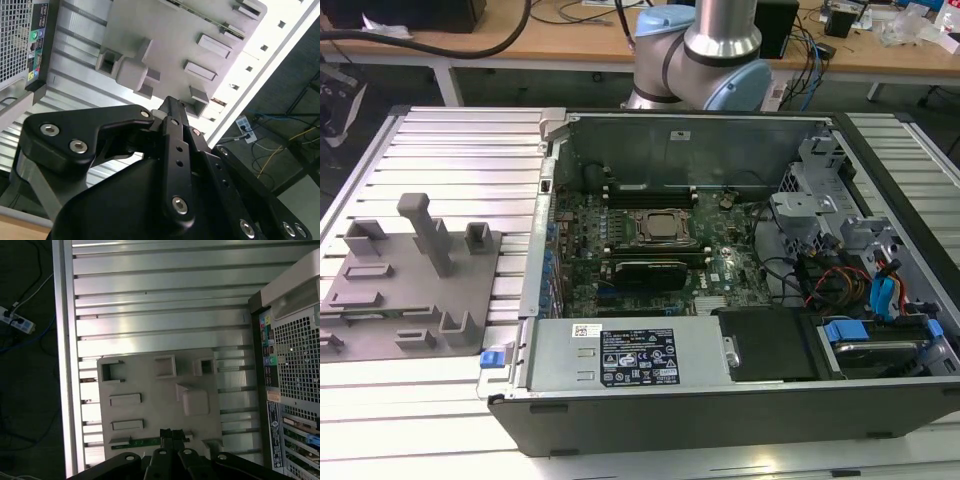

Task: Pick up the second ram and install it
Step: 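Reach for the second ram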

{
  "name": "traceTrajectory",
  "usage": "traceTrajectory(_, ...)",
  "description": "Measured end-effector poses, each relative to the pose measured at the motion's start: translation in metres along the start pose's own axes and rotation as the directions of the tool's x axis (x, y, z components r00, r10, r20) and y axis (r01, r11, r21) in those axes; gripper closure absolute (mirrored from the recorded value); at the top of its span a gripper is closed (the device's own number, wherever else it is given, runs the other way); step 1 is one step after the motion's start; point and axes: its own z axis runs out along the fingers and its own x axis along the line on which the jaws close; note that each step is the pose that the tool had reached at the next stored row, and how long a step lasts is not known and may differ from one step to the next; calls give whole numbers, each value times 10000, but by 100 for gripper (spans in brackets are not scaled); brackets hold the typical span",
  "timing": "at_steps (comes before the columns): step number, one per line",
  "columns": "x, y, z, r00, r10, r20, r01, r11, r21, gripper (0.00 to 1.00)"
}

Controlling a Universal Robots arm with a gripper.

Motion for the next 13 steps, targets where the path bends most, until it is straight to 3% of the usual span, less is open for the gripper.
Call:
traceTrajectory(5,5,-43,1,10000,2,-1,-2,10000,1,89)
traceTrajectory(13,0,-196,0,10000,1,-1,-1,10000,0,89)
